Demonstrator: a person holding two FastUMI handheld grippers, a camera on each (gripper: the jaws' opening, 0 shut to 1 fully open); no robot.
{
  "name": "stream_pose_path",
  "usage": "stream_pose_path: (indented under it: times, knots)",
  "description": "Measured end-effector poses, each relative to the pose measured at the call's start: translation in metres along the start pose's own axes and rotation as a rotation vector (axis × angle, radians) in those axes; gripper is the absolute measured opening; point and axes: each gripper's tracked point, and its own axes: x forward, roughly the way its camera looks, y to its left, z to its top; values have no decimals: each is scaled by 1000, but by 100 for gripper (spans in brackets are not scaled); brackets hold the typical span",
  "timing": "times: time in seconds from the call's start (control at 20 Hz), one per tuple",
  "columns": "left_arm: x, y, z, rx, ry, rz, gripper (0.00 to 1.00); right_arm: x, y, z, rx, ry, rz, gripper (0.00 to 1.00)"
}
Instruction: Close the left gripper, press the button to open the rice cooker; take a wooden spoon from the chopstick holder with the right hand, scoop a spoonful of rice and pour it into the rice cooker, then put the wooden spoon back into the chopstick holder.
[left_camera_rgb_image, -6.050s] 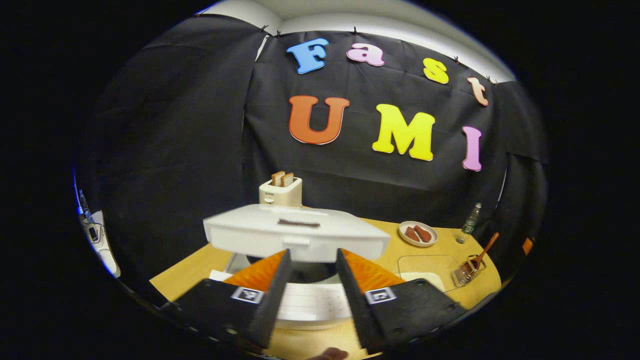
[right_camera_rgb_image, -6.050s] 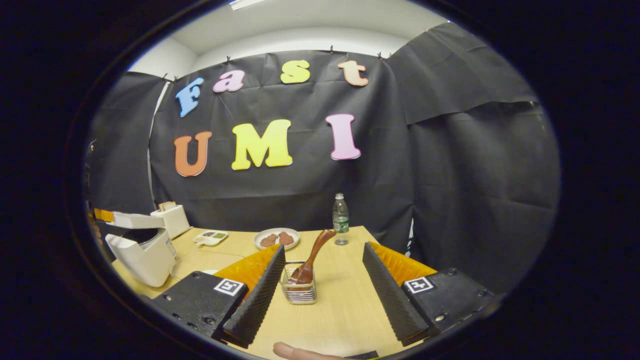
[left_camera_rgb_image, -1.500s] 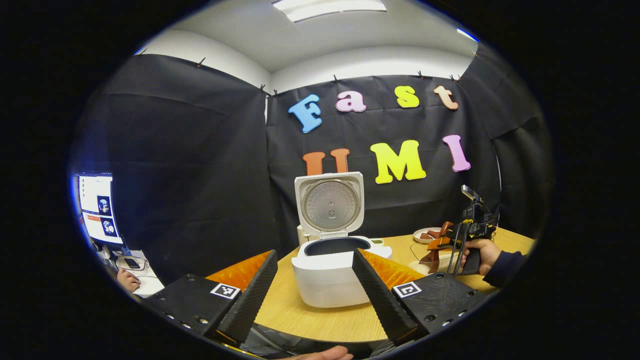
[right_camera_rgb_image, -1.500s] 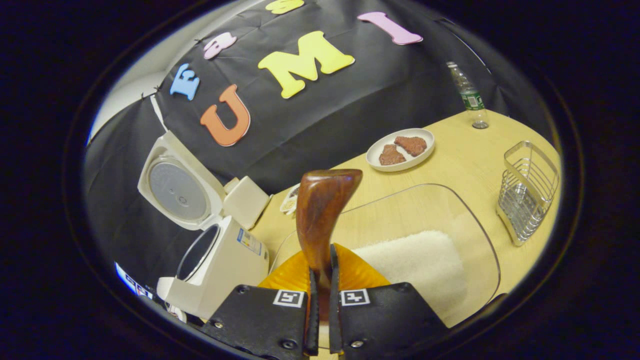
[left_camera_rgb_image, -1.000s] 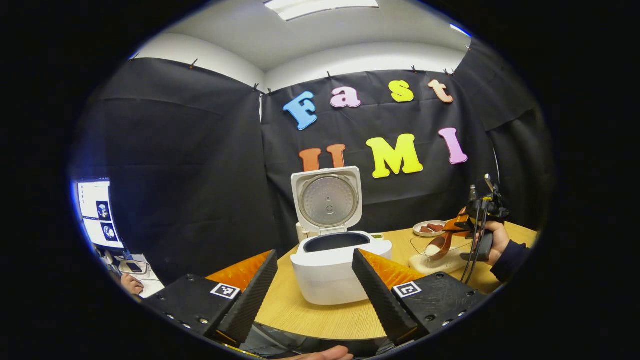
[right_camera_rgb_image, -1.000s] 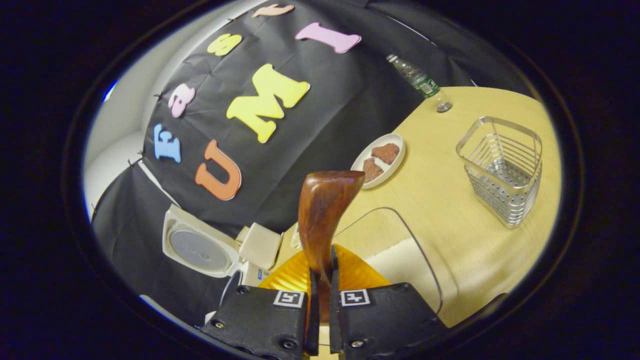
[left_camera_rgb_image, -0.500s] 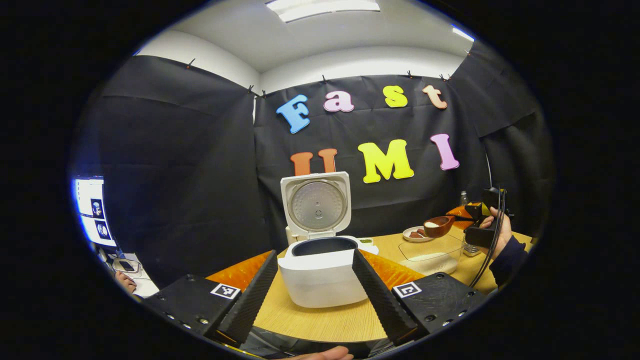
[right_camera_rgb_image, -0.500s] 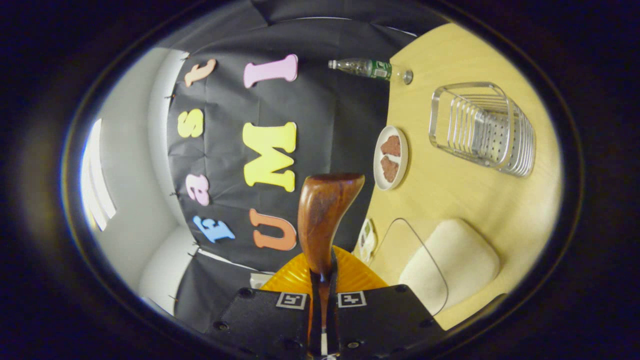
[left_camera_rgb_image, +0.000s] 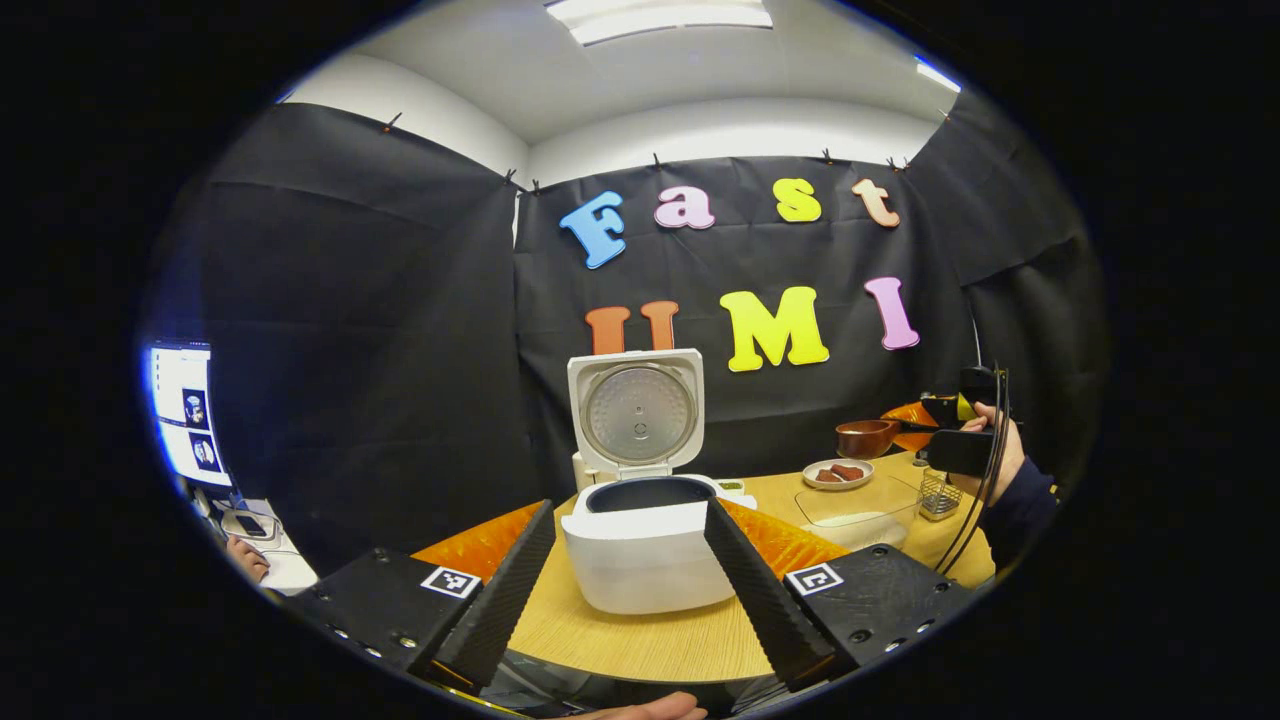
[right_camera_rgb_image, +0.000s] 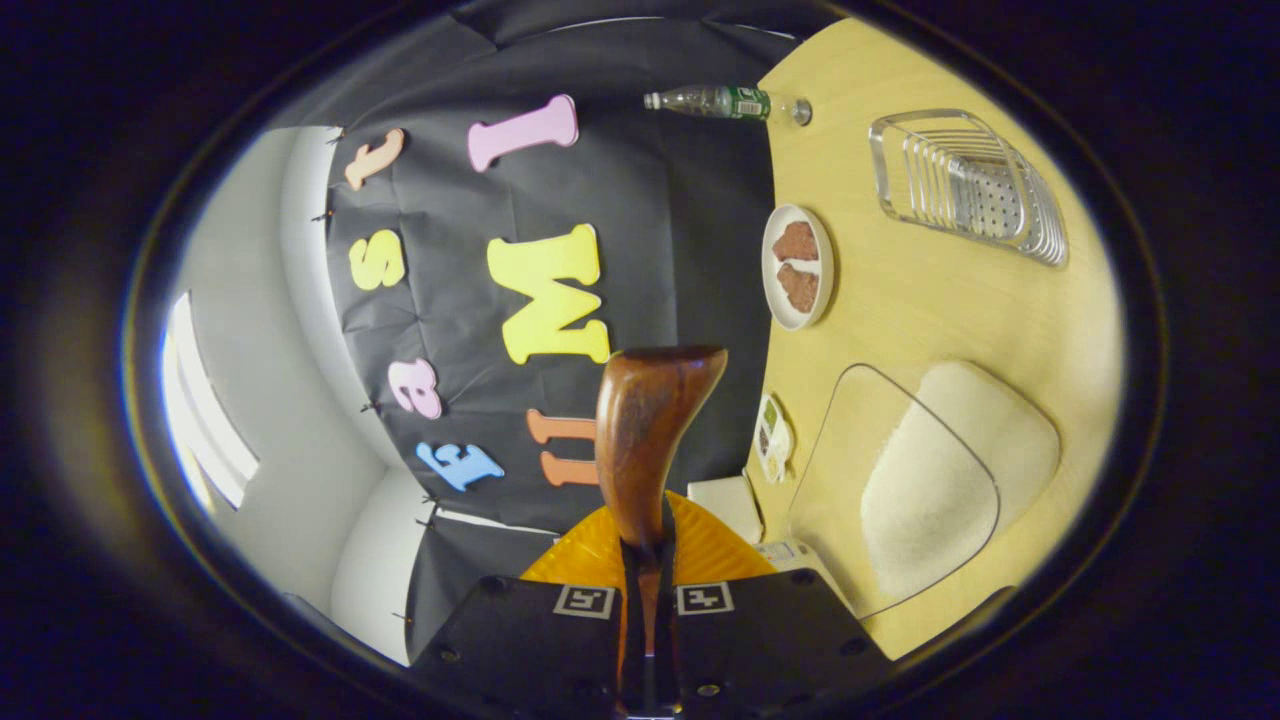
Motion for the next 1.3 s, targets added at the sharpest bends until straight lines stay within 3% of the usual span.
stream_pose_path:
  times: [0.4, 0.6, 0.75, 1.05, 1.15, 1.3]
  knots:
    - [-9, 24, -5, -47, 7, 9, 95, 58, 12, -77, -124, 81, -73, 9]
    - [-14, 38, -12, -70, 4, 14, 95, 99, 15, -139, -309, 155, -141, 5]
    - [-18, 49, -19, -124, 18, 0, 95, 132, 9, -171, -458, 191, -199, 9]
    - [-21, 59, -25, -179, 18, -27, 94, 166, -5, -199, -707, 210, -275, 6]
    - [-20, 61, -25, -187, 17, -36, 94, 175, -13, -204, -791, 217, -297, 9]
    - [-18, 66, -26, -175, 11, -30, 94, 178, -12, -218, -941, 230, -289, 9]
